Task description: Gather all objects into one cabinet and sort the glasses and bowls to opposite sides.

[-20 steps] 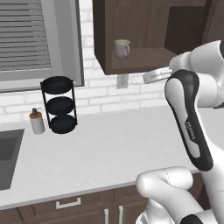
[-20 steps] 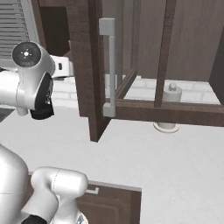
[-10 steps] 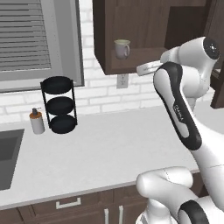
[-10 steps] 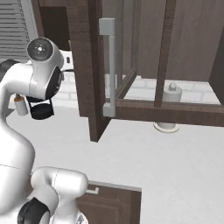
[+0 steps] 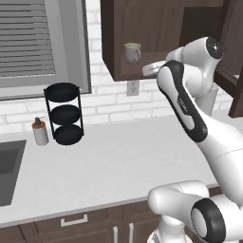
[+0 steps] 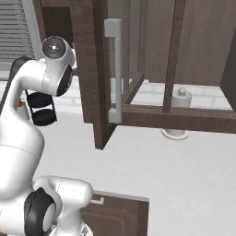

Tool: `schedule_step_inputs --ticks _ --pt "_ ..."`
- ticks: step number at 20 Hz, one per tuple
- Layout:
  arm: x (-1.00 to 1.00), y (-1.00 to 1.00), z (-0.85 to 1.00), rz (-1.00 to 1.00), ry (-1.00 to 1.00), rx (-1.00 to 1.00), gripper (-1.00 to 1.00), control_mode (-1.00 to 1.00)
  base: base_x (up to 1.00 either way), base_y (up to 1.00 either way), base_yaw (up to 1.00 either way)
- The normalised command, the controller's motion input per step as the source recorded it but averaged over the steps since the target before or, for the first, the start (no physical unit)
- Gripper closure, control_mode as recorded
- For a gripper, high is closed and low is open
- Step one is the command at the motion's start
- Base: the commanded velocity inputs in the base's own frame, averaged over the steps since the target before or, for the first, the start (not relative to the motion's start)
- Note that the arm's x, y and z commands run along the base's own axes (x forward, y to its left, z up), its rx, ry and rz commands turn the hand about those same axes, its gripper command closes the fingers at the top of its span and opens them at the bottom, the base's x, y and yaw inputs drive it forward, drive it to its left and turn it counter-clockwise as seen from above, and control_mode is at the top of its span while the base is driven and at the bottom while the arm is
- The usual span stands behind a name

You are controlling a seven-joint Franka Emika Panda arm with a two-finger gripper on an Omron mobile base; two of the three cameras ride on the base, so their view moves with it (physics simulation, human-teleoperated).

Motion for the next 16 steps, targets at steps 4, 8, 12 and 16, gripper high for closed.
schedule_step_inputs --ticks 4,8,12,16 --pt "0.42 0.00 0.00 0.00 0.00 0.00 -1.00 -1.00 0.00 0.00 0.00" --pt "0.34 0.00 0.00 0.00 0.00 0.00 -1.00 -1.00 0.00 0.00 0.00" --pt "0.26 0.02 0.00 0.00 0.00 0.00 -1.00 -1.00 0.00 0.00 0.00" --pt "0.34 0.03 0.00 0.00 0.00 0.00 -1.00 -1.00 0.00 0.00 0.00"
